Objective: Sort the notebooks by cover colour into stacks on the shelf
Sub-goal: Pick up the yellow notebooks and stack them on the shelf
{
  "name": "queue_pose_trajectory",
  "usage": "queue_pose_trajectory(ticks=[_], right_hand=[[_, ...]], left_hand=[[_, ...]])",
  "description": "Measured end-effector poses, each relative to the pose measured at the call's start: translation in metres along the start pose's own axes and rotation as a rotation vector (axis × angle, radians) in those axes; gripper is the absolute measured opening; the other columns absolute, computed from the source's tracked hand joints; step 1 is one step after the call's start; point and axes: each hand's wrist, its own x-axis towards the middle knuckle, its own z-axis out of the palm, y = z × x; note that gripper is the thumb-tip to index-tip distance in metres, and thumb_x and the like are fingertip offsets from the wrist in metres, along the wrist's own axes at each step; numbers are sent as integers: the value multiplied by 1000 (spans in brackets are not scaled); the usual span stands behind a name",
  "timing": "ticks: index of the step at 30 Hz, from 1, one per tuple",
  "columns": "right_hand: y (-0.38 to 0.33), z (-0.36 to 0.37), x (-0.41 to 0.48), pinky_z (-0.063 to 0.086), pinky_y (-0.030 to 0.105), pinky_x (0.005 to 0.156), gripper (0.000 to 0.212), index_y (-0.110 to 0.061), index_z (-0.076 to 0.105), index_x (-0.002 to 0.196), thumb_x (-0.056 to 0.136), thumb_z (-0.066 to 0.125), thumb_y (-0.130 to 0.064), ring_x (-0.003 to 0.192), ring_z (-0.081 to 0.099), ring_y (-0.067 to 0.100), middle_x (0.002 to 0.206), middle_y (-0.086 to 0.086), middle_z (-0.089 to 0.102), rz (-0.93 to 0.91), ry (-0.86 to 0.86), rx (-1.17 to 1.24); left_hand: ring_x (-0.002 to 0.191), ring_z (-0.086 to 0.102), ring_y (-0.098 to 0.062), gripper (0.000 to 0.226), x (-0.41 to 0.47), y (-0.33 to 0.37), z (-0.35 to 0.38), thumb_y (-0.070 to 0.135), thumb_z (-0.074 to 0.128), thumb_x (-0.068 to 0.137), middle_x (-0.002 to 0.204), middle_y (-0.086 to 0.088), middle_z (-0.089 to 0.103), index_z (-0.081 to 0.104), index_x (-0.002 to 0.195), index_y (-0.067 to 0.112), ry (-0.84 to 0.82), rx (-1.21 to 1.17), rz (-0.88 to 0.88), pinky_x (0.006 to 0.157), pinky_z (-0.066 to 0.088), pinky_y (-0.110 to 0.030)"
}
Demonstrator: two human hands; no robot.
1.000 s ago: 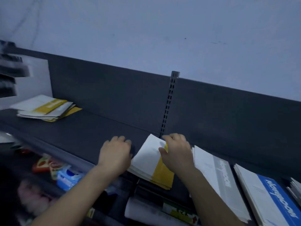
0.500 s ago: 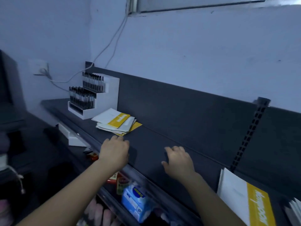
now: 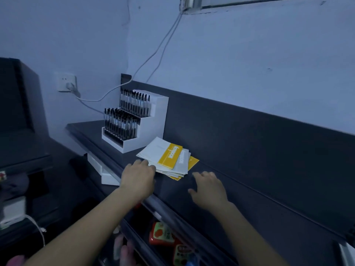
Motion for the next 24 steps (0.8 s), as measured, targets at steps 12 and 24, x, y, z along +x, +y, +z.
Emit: queue_pose_trajectory(ticks=[12, 24], right_hand=[[-14, 30, 123, 42, 34, 70, 30, -15, 51, 108, 90, 51, -40, 101, 54, 28, 110, 9, 60, -26, -96, 143], [-22, 42, 175, 42, 31, 99, 72, -28, 27, 148, 86, 62, -35, 130, 44, 23, 146, 2, 44, 25, -274, 391]], left_hand=[[111, 50, -26, 33, 106, -46, 40, 28, 47, 94, 117, -6, 54, 55, 123, 15, -13, -66, -105, 86, 44, -37], [91, 58, -24, 31, 178, -63, 75, 40, 58, 91, 109, -10, 64, 58, 102, 10, -196, -573, -295, 73, 45, -29]])
